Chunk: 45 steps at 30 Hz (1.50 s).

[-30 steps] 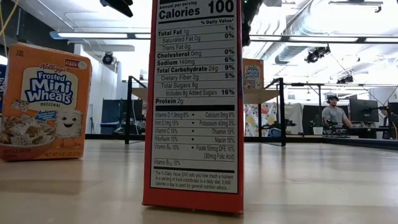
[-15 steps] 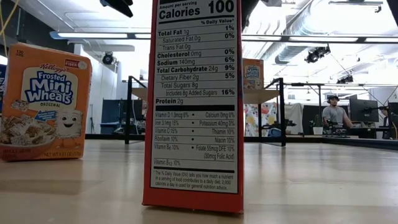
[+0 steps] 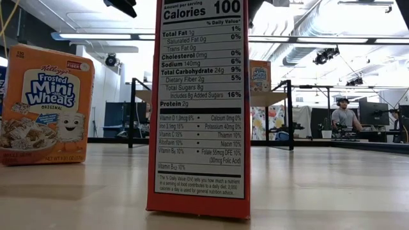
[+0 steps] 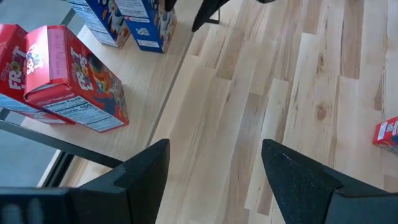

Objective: Stack cereal on shelf
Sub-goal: Put the right blue cereal box on the shelf aligned with the other blue cereal box

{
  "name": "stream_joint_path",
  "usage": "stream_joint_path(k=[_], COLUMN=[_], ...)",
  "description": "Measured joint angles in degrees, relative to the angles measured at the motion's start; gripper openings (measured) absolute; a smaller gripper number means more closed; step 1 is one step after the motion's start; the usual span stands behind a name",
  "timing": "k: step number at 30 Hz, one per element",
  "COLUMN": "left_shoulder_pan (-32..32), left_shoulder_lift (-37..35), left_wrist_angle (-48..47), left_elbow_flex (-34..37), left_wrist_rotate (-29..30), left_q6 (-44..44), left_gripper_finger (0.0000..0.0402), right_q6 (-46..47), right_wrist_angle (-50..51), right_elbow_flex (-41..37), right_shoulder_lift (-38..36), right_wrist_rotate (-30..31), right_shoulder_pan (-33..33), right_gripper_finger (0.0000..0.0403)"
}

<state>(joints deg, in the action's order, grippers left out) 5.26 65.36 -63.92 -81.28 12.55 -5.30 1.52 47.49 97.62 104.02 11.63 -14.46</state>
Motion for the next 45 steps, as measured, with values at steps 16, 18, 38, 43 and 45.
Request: stream_joint_path(k=[16, 18, 38, 43, 45], left_shoulder_pan=[0.0, 0.0, 0.0, 0.0, 0.0], left_shoulder_lift=[0.0, 0.0, 0.0, 0.0, 0.0], left_wrist_angle=[-0.1, -0.2, -0.1, -0.1, -0.1], left_elbow_flex=[0.0, 0.0, 0.0, 0.0, 0.0], left_wrist_rotate=[0.0, 0.0, 0.0, 0.0, 0.0], left_q6=[0.0, 0.0, 0.0, 0.0, 0.0], left_gripper_finger=[0.0246, 0.0246, 0.0246, 0.0246, 0.0246], right_q6=[1.1, 1.1, 2.6, 2.6, 2.7], right_wrist_angle=[-2.0, -2.2, -0.1, -0.1, -0.1], right_elbow_flex=[-0.1, -0.1, -0.1, -0.1, -0.1], right_shoulder_lift=[1.8, 1.8, 1.8, 1.8, 1.8], right_wrist_rotate=[1.9, 1.9, 6.8, 6.4, 6.3], right_shoulder_pan=[0.0, 0.0, 1.0, 1.3, 1.4], right_gripper_finger=[0.0217, 0.0217, 0.0217, 0.0217, 0.0217])
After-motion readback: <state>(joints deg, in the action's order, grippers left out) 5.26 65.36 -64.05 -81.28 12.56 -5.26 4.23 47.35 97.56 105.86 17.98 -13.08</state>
